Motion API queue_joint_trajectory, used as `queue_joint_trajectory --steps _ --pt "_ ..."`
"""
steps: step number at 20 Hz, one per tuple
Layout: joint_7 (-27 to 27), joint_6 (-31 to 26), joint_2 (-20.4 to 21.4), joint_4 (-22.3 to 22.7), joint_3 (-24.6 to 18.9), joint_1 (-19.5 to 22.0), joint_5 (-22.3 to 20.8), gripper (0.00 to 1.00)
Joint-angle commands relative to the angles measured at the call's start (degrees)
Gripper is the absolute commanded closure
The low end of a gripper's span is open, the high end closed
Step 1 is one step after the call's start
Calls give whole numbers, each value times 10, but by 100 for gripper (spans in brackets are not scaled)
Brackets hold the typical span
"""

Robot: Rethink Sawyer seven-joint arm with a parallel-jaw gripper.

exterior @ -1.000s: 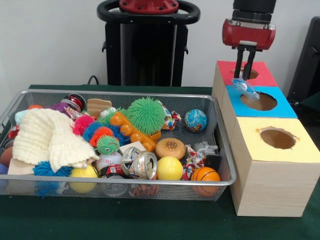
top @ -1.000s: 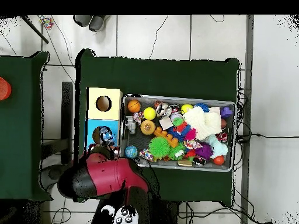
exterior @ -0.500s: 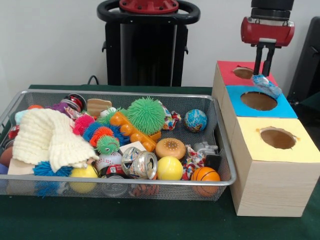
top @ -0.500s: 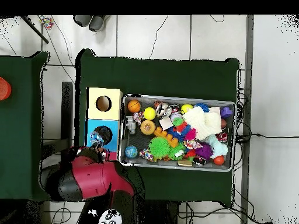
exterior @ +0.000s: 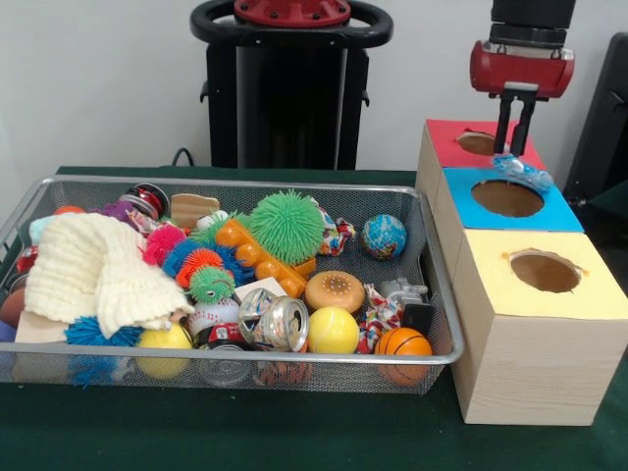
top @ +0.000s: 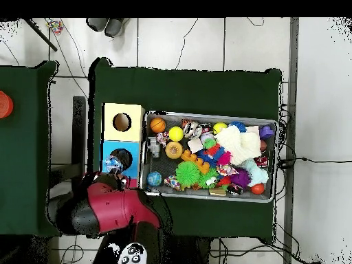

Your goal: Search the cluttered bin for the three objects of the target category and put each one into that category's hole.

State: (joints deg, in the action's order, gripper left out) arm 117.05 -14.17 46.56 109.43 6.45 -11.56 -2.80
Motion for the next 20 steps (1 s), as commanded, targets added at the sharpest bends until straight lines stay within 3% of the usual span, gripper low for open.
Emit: queue_joint_trajectory --steps 1,12,13,20 --pt "57 19 -26 38 -47 60 -2 100" --pt "46 -3 -28 25 -40 77 -16 100" --pt "47 -10 -29 22 -37 74 -15 0" --pt "67 -26 -48 -7 9 30 -13 0"
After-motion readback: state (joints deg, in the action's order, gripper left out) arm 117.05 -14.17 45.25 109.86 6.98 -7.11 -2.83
